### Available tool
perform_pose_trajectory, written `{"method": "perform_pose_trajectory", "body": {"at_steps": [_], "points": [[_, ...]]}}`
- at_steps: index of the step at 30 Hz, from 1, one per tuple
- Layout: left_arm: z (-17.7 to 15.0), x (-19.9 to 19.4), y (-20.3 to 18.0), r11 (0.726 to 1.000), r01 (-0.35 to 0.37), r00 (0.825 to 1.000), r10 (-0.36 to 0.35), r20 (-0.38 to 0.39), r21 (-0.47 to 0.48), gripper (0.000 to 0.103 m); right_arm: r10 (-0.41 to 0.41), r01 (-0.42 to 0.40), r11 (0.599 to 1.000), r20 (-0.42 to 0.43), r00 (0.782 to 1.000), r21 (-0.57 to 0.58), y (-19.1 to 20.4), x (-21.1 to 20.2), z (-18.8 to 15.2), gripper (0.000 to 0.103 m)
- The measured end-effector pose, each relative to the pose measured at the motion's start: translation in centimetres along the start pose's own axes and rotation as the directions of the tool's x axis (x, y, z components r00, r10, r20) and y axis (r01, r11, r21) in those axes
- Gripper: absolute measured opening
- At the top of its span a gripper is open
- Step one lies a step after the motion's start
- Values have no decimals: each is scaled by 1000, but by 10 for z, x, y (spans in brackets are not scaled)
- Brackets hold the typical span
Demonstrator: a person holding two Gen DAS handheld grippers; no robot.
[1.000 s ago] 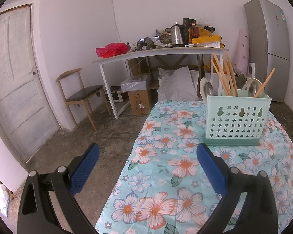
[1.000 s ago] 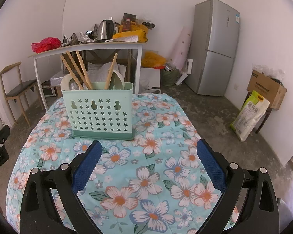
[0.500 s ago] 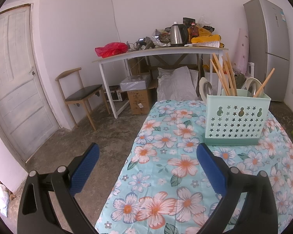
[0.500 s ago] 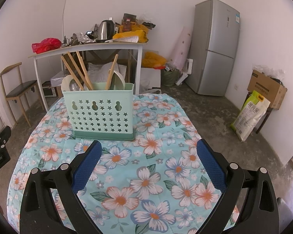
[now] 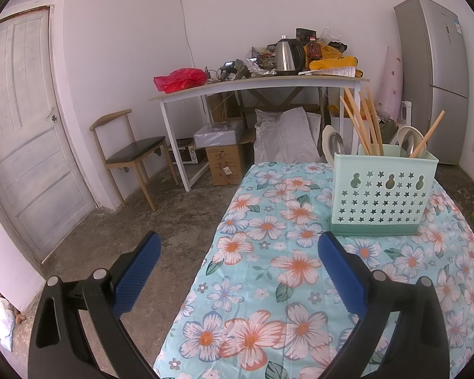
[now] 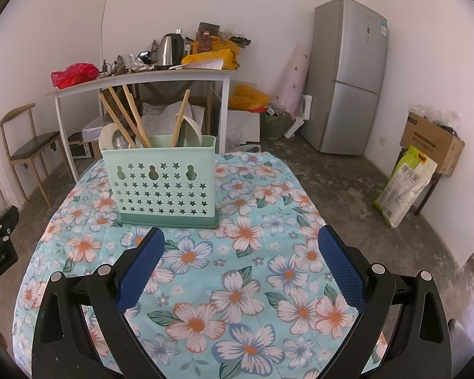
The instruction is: Organize utensils
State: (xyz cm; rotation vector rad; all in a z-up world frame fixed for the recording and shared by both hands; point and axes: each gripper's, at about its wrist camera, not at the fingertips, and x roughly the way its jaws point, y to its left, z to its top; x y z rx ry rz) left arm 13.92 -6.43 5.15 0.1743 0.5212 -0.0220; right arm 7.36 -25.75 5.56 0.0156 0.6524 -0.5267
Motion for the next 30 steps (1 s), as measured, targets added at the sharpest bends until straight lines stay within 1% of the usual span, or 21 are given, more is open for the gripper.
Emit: {"method": "perform_pose_trajectory", "body": {"at_steps": [30], "points": [[1,0,0,1000,-1,1000,1,-1,2,97,-1,1,1000,-3,1000,2,1,0,1,94]]}}
